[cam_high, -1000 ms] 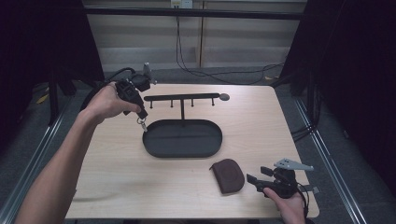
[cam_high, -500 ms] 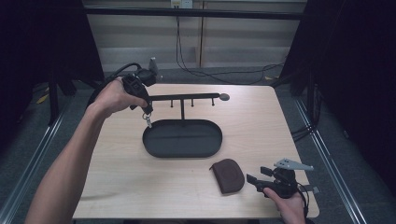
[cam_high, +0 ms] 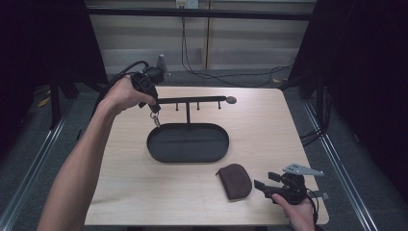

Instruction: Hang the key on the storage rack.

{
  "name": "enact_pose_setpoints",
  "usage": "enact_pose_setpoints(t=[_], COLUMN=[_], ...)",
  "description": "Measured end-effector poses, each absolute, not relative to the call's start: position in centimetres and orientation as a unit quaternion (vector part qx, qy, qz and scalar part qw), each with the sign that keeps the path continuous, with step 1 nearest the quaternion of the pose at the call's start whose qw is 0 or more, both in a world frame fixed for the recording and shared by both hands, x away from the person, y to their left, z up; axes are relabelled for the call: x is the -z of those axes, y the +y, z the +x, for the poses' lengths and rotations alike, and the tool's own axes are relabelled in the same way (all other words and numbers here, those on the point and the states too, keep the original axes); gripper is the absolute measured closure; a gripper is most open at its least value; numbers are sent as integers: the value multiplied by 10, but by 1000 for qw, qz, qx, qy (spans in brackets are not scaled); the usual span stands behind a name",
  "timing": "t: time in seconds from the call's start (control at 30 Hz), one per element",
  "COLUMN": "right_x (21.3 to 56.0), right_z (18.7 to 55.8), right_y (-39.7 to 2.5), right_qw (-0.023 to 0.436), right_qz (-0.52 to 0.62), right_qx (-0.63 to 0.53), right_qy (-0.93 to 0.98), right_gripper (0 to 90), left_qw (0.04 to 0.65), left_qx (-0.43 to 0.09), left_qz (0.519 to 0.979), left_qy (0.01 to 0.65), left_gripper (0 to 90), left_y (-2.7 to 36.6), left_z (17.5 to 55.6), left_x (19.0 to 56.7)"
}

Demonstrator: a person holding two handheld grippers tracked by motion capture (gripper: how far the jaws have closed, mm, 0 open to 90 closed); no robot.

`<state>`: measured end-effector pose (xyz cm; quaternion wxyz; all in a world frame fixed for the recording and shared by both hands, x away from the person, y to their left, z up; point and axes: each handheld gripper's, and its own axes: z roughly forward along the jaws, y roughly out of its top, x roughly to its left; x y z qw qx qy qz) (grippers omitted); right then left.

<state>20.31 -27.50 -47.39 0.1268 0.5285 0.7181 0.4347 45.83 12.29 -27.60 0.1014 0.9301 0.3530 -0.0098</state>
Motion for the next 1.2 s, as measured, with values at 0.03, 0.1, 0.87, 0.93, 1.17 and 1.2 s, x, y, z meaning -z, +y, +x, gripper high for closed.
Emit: enact_pose_setpoints(t=[0.03, 0.1, 0.87, 0.93, 1.17, 1.2], right_x=[474, 474, 474, 474, 474, 474], right_z=[203, 203, 203, 203, 203, 203], right_y=[-275, -275, -274, -274, -274, -274], right_qw=[126, 126, 124, 125, 126, 126], right_qz=[528, 528, 521, 521, 521, 520], right_qx=[-435, -434, -434, -434, -433, -433], right_qy=[718, 720, 724, 725, 725, 725], right_gripper=[270, 270, 268, 268, 267, 268], left_qw=[100, 101, 106, 106, 101, 101], left_qx=[8, 6, -3, -2, -2, -2], left_qz=[930, 930, 925, 925, 929, 929], left_qy=[353, 354, 365, 365, 355, 355], left_gripper=[895, 894, 893, 891, 889, 882], left_y=[123, 123, 129, 131, 131, 131], left_z=[459, 462, 474, 474, 473, 473], left_x=[276, 277, 284, 286, 287, 287])
